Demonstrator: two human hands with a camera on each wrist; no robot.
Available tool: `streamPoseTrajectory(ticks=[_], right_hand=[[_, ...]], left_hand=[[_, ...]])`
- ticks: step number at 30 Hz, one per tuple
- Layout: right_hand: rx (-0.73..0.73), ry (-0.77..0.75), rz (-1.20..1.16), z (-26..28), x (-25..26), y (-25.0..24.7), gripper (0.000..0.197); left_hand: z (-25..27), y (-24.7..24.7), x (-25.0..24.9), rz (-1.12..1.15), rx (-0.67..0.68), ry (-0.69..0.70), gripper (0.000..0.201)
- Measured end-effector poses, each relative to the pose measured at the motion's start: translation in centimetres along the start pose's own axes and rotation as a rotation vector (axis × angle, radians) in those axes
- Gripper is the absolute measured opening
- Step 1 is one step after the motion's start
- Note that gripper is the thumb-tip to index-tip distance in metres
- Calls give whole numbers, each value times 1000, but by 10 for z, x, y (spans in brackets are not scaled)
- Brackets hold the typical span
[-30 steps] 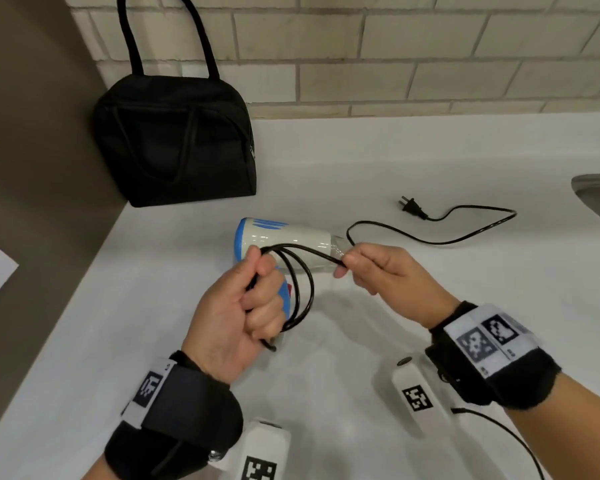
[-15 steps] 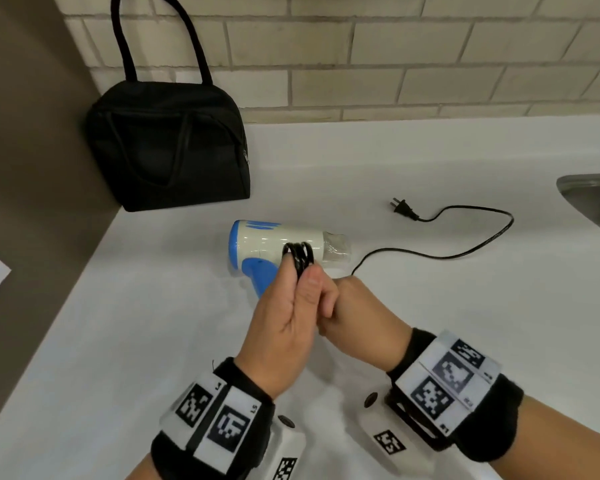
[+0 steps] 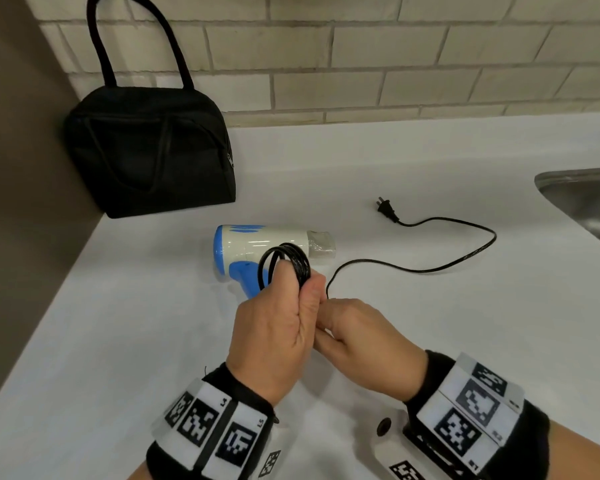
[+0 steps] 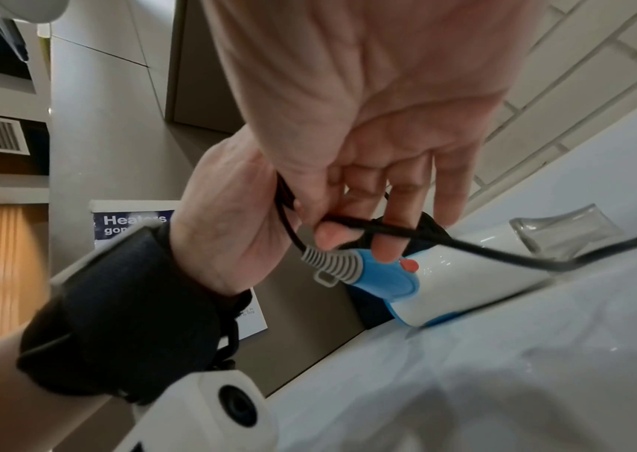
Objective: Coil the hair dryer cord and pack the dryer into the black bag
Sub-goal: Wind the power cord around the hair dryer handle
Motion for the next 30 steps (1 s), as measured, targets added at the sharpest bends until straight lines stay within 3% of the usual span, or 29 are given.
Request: streamPoseTrajectory(ticks=[4,9,11,14,16,18,21,23,25,27,30], right_hand=[[68,-43,-77,1,4,0,18],[158,-132,-17,-4,5,-14,17],[154,-125,32,-7,6,-25,16],[53,-121,109,-15,6,-42,28],[-54,-83,81,-23,6,-54,33],[-64,-73,20,-31,6,-56,37],[76,-129,-13,-44,6,-44,48],[158,-106,-93,-50,4,-33,40],[261,12,-214,-52,2,-28,22],[349,97,-324,-50,-1,-23,15],[246,131,-313,-53,-8,-19,14]], left_hand=[[-3,-2,-3,-236,32,103,50],[-8,-9,8,-451,157,49,46],[-5,-10,13,-335,214,-30,48],[-4,-12,16,161,213,-454,39],[-6,-15,17,369,234,-626,36],[-7,-16,18,513,293,-663,41],[-7,-15,23,666,415,-633,51],[-7,-17,25,747,484,-680,52],[-5,-18,29,797,547,-708,49],[-3,-19,32,808,532,-739,44],[-2,-18,37,673,407,-762,30]])
Point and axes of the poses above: each hand's wrist, its own z-axis away from the middle knuckle, its own y-axis out of the palm, x = y × z, the point moved 2 cm from there along -z, towards the middle knuckle, and after that the axes turned 14 degrees about -x, right-handed, at the moved point
